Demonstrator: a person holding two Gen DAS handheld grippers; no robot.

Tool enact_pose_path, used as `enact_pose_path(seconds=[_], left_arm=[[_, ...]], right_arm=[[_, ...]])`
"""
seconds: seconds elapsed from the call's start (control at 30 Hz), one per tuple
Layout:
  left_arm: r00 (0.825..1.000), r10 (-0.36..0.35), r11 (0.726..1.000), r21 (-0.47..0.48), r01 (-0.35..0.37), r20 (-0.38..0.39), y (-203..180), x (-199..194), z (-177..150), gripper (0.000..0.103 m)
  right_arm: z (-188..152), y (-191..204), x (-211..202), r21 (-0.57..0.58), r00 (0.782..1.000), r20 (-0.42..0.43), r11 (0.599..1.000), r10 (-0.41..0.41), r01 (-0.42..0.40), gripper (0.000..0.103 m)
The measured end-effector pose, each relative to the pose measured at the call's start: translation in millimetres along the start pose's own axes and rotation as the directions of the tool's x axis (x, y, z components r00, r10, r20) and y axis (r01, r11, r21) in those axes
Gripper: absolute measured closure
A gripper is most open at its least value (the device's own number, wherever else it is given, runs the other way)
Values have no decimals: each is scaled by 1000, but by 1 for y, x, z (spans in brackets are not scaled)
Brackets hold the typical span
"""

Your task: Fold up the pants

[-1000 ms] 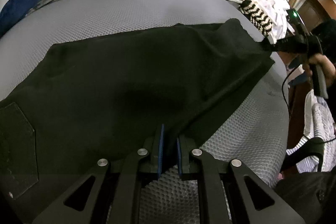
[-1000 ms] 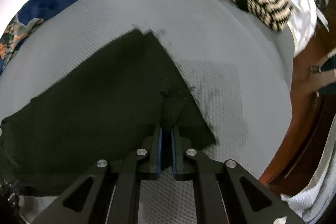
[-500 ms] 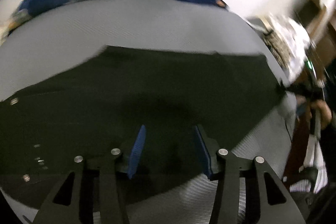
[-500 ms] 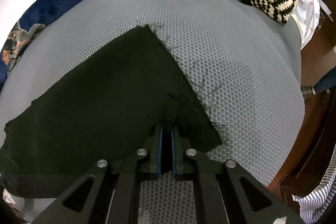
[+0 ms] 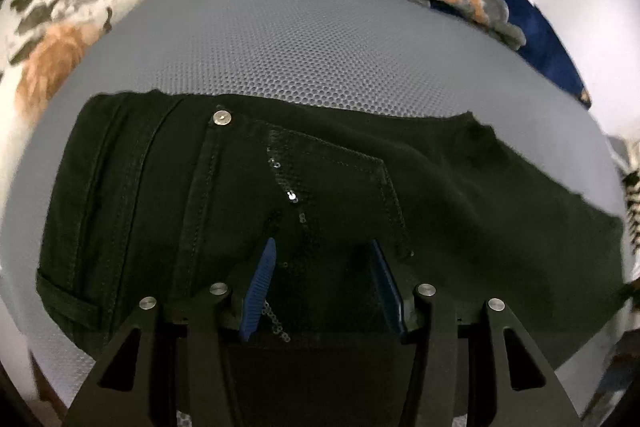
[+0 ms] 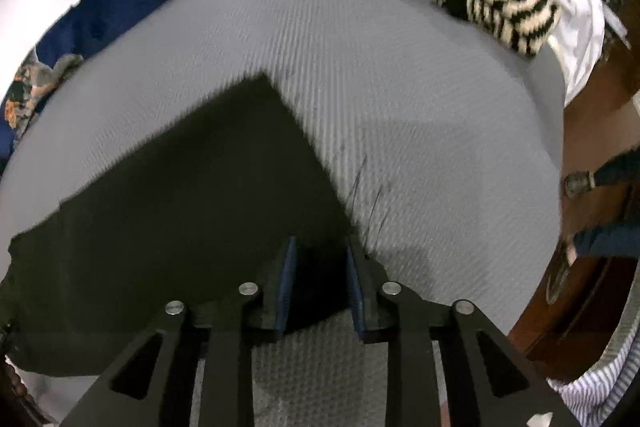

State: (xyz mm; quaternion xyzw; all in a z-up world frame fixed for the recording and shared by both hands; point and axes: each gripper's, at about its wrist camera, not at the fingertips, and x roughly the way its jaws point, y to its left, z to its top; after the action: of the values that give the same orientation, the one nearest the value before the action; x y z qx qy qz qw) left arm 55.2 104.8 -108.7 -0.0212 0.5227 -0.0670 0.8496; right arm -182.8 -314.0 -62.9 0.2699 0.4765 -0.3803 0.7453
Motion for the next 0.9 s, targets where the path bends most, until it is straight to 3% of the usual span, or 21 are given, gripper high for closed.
enact_pose_path(seconds=[0.13,0.3,0.47,0.73,0.77,0.87,0.9], left_arm=[[1000,19,999,27,-19,5,1,3,2,43],[1000,20,1000,12,-20,4,-3,6,9,42],[999,38,999,11,-38,-1,-6,7,9,41],[997,72,997,15,-72,-11,-11,11,11,37],[997,76,997,17,-76,-13,-12,12,11,37],[996,87,996,17,-86,-19,-13,13,12,36],[996,89,996,14,-89,-19,-14,13,12,36]], right_arm=[[29,7,-7,-43,993,30,993,112,-110,76],[67,26,13,-64,969,-20,967,247,-247,76],[100,36,42,-84,968,-67,965,243,-248,75],[113,35,76,-90,956,-131,957,264,-276,75],[113,36,78,-91,952,-138,954,273,-287,76],[107,44,72,-143,952,-117,943,284,-299,99],[105,45,66,-160,953,-94,941,287,-299,99]])
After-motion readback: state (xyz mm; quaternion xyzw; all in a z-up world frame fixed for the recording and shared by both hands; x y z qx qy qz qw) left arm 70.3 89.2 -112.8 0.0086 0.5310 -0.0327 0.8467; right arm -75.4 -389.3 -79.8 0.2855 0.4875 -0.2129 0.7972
